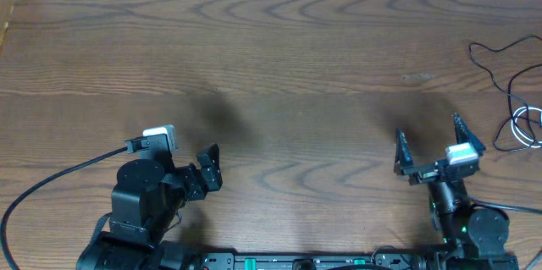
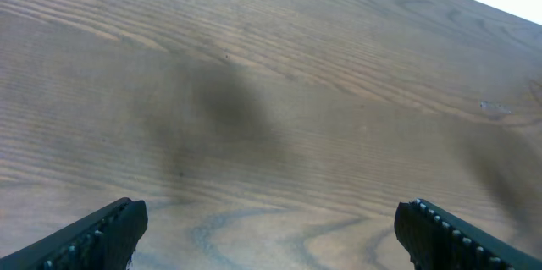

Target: Untangle cables

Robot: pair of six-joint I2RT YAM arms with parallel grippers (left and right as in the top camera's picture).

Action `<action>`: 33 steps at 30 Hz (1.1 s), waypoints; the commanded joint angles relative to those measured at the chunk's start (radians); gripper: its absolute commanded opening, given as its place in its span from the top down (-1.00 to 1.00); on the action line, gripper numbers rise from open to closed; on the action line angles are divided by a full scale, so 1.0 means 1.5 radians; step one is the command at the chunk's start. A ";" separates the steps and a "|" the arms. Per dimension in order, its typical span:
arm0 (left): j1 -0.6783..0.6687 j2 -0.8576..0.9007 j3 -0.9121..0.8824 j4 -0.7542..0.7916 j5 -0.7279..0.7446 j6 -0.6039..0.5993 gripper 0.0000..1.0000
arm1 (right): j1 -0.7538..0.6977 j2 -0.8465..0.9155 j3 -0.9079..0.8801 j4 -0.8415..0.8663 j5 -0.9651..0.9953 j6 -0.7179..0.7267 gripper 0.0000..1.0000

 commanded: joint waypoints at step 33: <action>0.002 -0.003 -0.003 0.001 -0.004 0.008 -0.96 | 0.002 -0.064 -0.064 -0.142 0.013 -0.001 -0.99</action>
